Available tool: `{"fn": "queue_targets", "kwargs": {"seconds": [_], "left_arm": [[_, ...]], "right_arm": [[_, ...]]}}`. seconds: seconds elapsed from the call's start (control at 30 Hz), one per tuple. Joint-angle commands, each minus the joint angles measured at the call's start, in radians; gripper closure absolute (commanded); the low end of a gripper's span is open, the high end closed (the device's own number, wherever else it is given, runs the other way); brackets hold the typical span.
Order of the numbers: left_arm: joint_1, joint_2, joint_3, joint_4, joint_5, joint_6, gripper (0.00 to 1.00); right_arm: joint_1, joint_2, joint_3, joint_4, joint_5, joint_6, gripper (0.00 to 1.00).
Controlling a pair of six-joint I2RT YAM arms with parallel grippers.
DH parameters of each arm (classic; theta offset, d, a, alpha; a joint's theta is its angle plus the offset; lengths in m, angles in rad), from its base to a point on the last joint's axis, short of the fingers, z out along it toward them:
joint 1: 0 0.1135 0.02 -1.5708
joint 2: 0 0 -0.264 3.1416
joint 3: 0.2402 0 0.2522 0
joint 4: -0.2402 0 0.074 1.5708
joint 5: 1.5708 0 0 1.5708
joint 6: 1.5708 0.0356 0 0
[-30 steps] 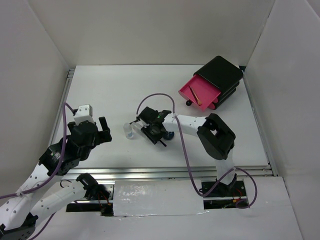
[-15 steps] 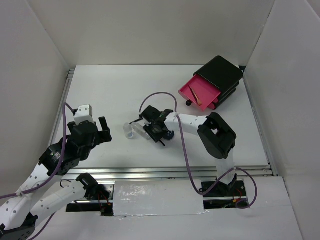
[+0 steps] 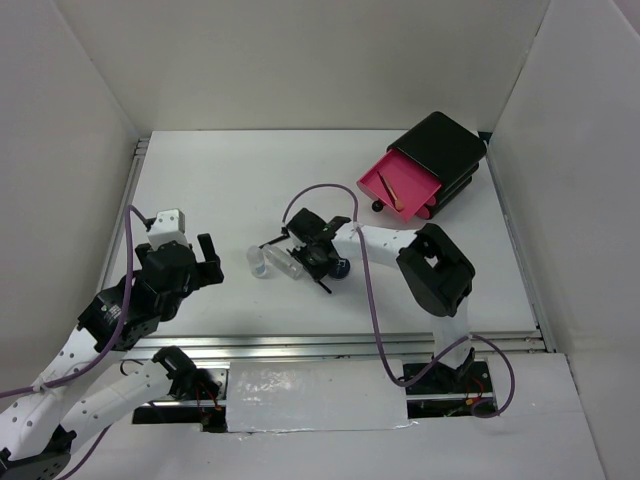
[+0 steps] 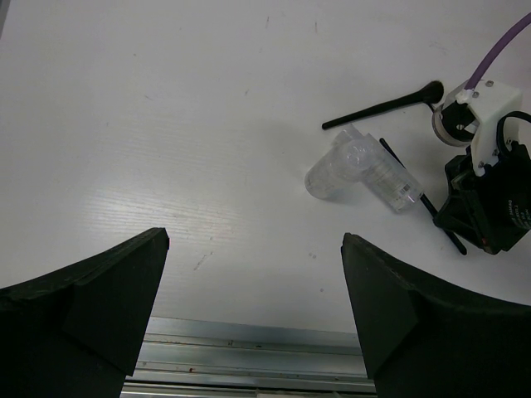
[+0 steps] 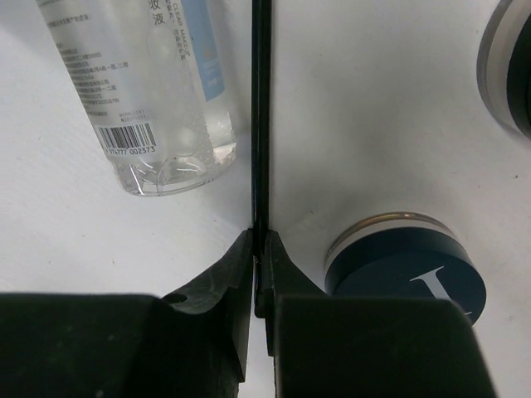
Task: Organize the makeup
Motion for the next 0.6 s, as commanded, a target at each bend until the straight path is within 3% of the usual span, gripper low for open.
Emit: {"fn": "queue_targets", "kwargs": {"seconds": [0.0,0.07,0.4,0.57], "left_arm": [[-0.005,-0.014,0.018,0.036,-0.005,0.011,0.01],[-0.005,-0.014,0.016,0.036,-0.003,0.011,0.01],[-0.006,-0.017,0.016,0.037,0.0,0.013,0.01],[-0.006,-0.025,0.015,0.037,0.001,0.014,0.01]], "right_arm": [[0.001,-0.055,-0.03,-0.002,-0.014,0.029,0.91],[0.001,-0.098,-0.025,-0.001,0.005,0.055,1.0],[-0.008,-0.289,0.104,-0.102,0.191,0.129,1.0],[-0.155,-0.299,0.179,-0.176,0.393,0.161,1.0]]}}
